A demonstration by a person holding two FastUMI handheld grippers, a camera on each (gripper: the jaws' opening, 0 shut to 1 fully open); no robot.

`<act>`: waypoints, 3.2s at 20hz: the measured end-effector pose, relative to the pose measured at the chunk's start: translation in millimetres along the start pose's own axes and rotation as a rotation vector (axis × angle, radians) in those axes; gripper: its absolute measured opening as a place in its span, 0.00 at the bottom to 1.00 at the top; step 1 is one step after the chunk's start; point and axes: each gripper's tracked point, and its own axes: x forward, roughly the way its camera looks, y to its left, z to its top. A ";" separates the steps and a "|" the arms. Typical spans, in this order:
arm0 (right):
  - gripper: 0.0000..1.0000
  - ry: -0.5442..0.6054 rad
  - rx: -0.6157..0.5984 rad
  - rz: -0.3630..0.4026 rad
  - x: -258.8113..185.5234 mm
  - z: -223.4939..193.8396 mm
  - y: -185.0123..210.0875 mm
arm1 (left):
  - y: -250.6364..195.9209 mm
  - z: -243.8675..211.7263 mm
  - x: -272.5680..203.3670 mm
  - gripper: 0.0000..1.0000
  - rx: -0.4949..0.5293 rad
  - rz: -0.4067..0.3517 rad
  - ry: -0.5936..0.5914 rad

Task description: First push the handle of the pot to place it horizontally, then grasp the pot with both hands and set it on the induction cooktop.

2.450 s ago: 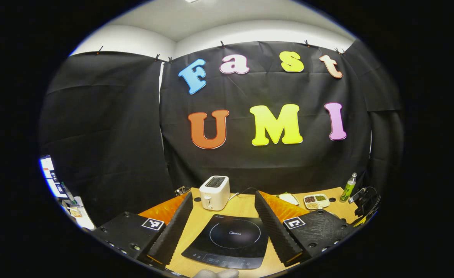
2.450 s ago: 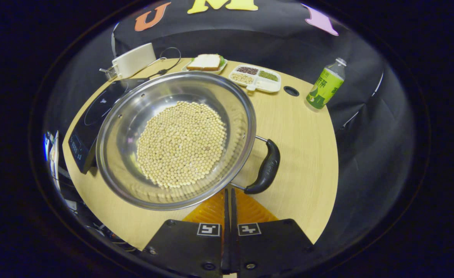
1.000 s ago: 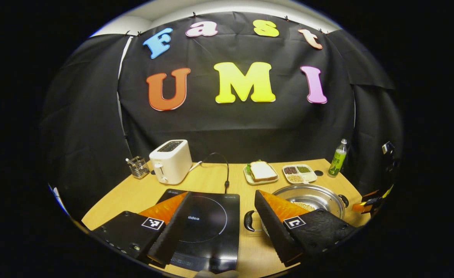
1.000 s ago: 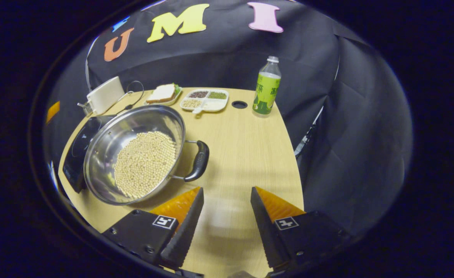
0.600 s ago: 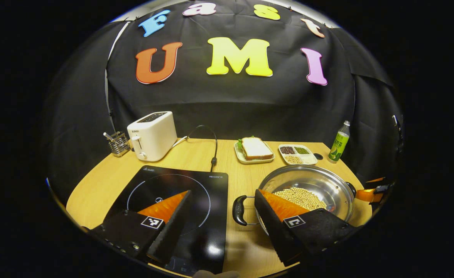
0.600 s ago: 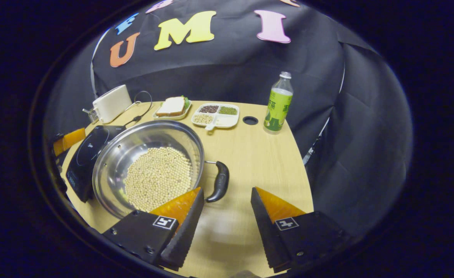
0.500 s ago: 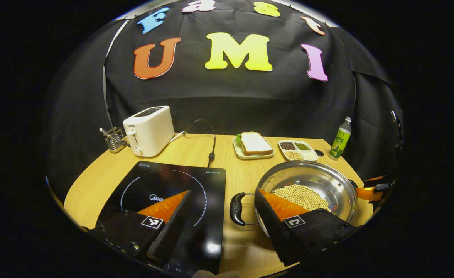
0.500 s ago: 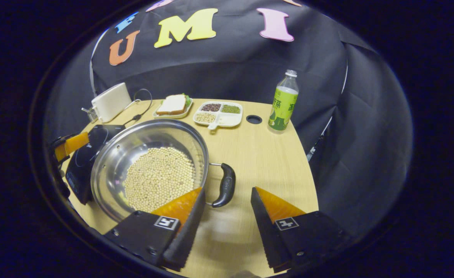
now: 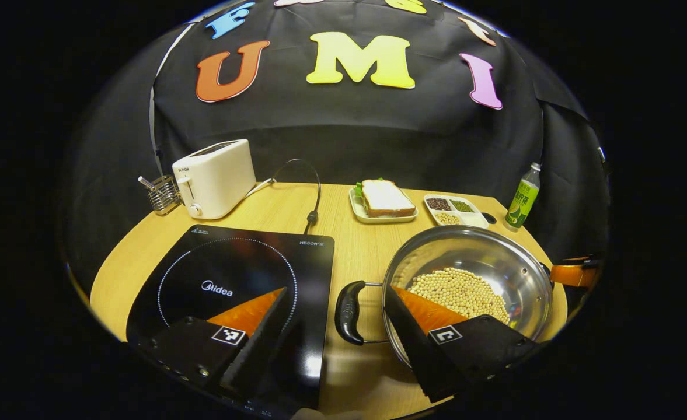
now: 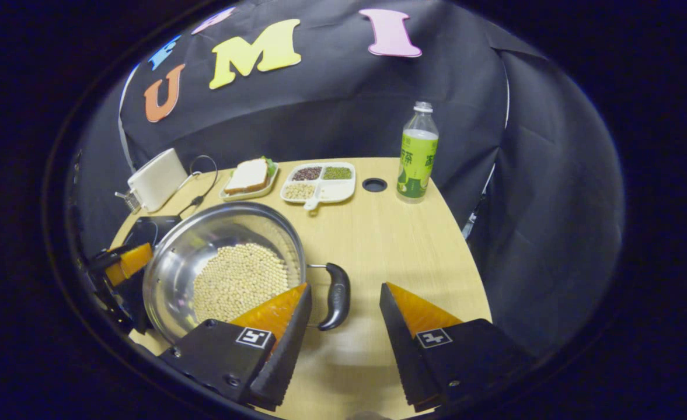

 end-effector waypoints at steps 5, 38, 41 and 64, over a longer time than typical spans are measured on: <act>0.76 -0.015 -0.036 0.062 4.8 12.7 28.0 | -17.0 -10.4 6.4 0.97 0.001 -0.022 0.027; 0.53 0.103 -0.010 -0.011 0.7 8.8 53.2 | 2.6 16.4 -0.6 0.56 0.046 -0.026 0.057; 0.52 0.094 -0.010 -0.007 -8.1 15.5 72.7 | 21.2 25.3 -7.8 0.56 0.046 -0.024 0.047; 0.52 0.097 0.009 0.074 -14.5 8.0 282.8 | 217.1 38.9 -31.2 0.56 0.039 0.071 0.033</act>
